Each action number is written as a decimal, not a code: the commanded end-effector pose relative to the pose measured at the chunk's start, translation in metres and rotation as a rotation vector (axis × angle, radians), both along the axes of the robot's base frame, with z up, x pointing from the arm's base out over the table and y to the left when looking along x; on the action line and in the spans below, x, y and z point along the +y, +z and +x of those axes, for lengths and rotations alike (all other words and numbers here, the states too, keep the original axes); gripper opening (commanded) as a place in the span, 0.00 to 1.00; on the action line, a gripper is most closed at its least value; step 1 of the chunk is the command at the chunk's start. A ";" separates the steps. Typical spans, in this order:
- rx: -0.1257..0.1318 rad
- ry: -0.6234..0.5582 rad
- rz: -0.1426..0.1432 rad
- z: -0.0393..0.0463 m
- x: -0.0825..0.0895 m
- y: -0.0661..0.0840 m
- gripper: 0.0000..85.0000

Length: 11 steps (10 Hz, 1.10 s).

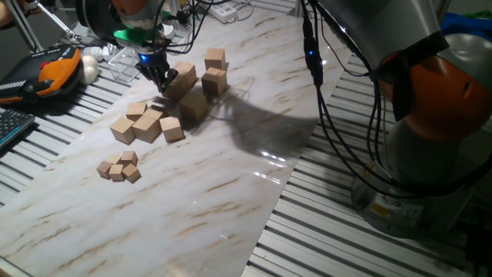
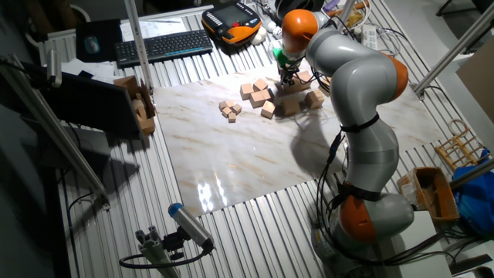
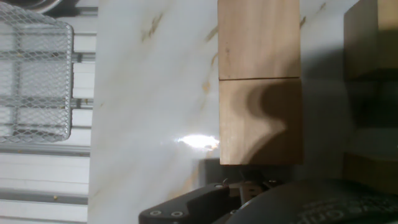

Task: Stack the blocks into a pyramid shape

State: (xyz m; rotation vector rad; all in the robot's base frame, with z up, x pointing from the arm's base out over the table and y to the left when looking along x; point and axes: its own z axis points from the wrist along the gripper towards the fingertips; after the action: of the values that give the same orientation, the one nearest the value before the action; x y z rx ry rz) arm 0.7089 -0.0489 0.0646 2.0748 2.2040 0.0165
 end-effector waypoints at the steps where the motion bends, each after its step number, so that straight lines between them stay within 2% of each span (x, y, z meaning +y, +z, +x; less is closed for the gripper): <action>1: 0.000 0.000 -0.001 -0.0001 -0.001 0.000 0.00; 5: -0.010 -0.008 -0.020 -0.0006 -0.001 0.000 0.00; 11: -0.016 -0.016 -0.033 -0.0007 -0.004 0.001 0.00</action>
State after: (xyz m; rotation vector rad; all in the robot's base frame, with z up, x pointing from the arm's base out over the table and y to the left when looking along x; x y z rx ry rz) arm 0.7082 -0.0531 0.0655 2.0665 2.1638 -0.0054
